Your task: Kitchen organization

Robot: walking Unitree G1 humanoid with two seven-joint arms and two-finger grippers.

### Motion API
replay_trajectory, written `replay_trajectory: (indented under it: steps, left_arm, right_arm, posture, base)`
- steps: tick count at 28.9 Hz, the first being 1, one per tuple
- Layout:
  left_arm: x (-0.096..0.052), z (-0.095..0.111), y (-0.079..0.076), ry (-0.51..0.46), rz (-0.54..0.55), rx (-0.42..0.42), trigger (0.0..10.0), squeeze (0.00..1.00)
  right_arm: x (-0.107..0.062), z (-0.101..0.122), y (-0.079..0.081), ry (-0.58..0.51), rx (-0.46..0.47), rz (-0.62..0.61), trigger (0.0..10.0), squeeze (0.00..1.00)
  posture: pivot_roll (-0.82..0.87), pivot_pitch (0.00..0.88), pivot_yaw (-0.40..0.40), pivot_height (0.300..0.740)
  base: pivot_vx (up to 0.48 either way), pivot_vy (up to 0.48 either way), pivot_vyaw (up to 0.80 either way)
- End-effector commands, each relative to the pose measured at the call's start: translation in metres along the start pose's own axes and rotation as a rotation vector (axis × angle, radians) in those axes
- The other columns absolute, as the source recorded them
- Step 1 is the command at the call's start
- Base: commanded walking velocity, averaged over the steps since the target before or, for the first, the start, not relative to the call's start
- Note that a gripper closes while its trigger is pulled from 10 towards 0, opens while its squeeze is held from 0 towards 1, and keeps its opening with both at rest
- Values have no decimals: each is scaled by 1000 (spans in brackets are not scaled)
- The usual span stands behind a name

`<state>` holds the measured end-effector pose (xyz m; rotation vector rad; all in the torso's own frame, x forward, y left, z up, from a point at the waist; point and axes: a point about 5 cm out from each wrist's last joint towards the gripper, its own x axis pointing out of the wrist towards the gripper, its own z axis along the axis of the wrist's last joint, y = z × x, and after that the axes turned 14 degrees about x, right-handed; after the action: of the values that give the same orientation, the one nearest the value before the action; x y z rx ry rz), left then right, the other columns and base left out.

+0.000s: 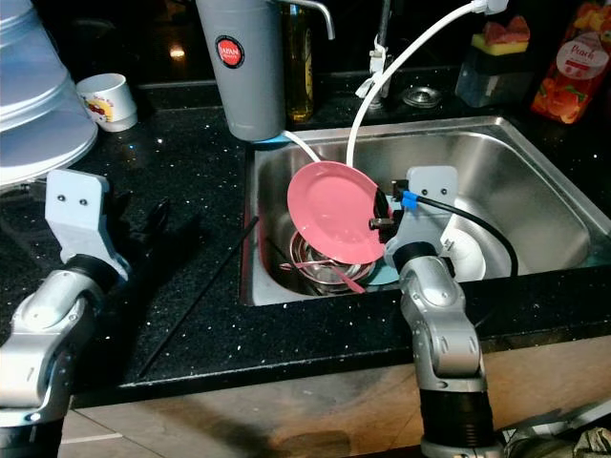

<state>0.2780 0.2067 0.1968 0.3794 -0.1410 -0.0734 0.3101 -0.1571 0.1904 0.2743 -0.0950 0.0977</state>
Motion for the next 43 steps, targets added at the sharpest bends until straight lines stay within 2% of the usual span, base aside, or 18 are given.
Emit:
replay_trajectory:
  steps: [1,12,18,25,26,28,35,43]
  left_arm:
    - [0,-3,-1,17,-3,6,10000,0]
    - [0,-4,-1,20,-2,7,10000,0]
    - [-1,-5,-2,22,-4,7,10000,0]
    - [-1,-5,-2,22,-3,8,10000,0]
    - [-1,-5,-2,23,-3,9,10000,0]
    - [-1,-5,-2,22,-4,8,10000,0]
    - [-1,-5,-2,23,-4,9,10000,0]
    - [-1,-5,-2,23,-4,9,10000,0]
  right_arm:
    - [-1,1,3,4,-1,17,10000,0]
    - [2,-1,2,1,-20,-15,10000,0]
    - [-1,-2,2,27,21,-11,10000,0]
    - [-1,-1,-1,24,27,-38,10000,0]
    - [0,-3,-2,34,-1,-46,10000,0]
    - [1,-4,-1,28,-29,-40,10000,0]
    - [1,-2,3,7,-33,-27,10000,0]
    - [-1,-2,5,38,12,12,10000,0]
  posture:
    - [6,43,15,740]
    - [5,44,14,740]
    - [7,45,13,740]
    - [7,44,14,740]
    - [7,45,15,740]
    - [7,45,14,740]
    - [8,46,13,740]
    - [8,46,14,740]
  base:
    - [0,0,0]
    - [0,0,0]
    - [0,0,0]
    - [0,0,0]
    - [0,0,0]
    - [0,0,0]
    - [0,0,0]
    - [0,0,0]
